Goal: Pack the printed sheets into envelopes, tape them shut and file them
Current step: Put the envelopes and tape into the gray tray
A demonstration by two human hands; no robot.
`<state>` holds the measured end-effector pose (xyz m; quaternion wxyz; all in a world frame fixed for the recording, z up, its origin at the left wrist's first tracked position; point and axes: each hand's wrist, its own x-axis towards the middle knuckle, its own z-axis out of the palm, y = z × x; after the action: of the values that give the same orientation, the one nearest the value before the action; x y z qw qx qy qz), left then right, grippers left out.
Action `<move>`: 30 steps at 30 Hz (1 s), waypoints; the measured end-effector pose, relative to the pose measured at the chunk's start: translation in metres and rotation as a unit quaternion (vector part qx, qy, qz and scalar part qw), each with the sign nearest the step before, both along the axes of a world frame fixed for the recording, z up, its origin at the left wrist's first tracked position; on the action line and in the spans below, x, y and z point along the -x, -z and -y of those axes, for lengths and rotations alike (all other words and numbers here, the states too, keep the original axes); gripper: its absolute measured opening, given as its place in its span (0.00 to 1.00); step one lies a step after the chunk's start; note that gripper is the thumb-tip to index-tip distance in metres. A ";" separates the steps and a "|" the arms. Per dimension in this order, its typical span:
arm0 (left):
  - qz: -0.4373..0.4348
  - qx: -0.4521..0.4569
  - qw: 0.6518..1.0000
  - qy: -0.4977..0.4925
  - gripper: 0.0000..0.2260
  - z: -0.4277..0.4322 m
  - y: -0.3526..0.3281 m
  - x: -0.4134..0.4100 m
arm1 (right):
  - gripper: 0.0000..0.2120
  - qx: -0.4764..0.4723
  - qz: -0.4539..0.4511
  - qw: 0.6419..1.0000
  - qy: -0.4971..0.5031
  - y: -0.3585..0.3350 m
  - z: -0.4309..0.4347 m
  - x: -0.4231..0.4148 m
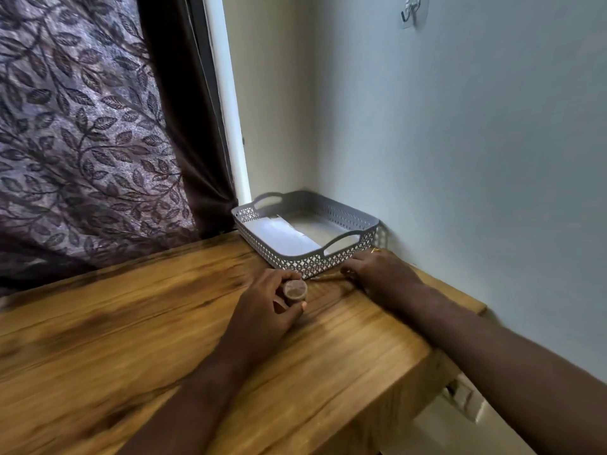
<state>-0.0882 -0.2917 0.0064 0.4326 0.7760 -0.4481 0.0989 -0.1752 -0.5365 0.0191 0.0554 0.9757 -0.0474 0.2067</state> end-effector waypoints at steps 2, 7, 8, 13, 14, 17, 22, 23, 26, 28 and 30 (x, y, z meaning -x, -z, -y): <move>0.001 0.010 1.000 -0.015 0.20 0.005 0.000 -0.005 | 0.07 -0.001 0.010 1.000 0.001 0.001 0.006 -0.006; -0.005 0.033 0.998 -0.050 0.20 0.010 0.002 -0.012 | 0.07 0.002 0.032 0.999 0.023 0.003 0.011 -0.015; -0.004 0.033 0.998 -0.049 0.20 0.009 0.002 -0.012 | 0.07 0.009 0.036 0.999 0.034 0.004 0.012 -0.017; -0.026 0.028 0.998 -0.039 0.21 0.005 0.005 -0.015 | 0.07 0.015 0.054 0.997 0.047 0.007 0.019 -0.023; -0.028 0.029 0.999 -0.036 0.22 0.005 0.005 -0.015 | 0.07 0.017 0.060 0.997 0.042 0.008 0.019 -0.024; -0.030 0.030 0.999 -0.028 0.22 0.006 0.005 -0.015 | 0.04 0.031 0.070 0.997 0.031 0.008 0.021 -0.025; -0.044 0.027 0.998 -0.030 0.20 0.007 0.005 -0.014 | 0.07 0.055 0.075 0.995 0.023 0.006 0.020 -0.029; -0.044 0.021 0.998 -0.030 0.20 0.006 0.005 -0.015 | 0.08 0.056 0.078 0.995 0.026 0.006 0.019 -0.030; -0.041 0.006 0.999 -0.029 0.22 0.006 0.006 -0.016 | 0.08 0.047 0.083 0.995 0.037 0.007 0.019 -0.031; -0.040 0.000 0.999 -0.030 0.22 0.006 0.006 -0.016 | 0.08 0.025 0.088 0.995 0.037 0.009 0.019 -0.028; -0.038 -0.001 0.999 -0.029 0.22 0.006 0.006 -0.016 | 0.07 -0.013 0.095 0.995 0.039 0.011 0.016 -0.023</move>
<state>-0.0727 -0.2973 0.0000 0.4459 0.7922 -0.4086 0.0812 -0.1517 -0.5529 0.0086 0.0463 0.9497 -0.0936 0.2952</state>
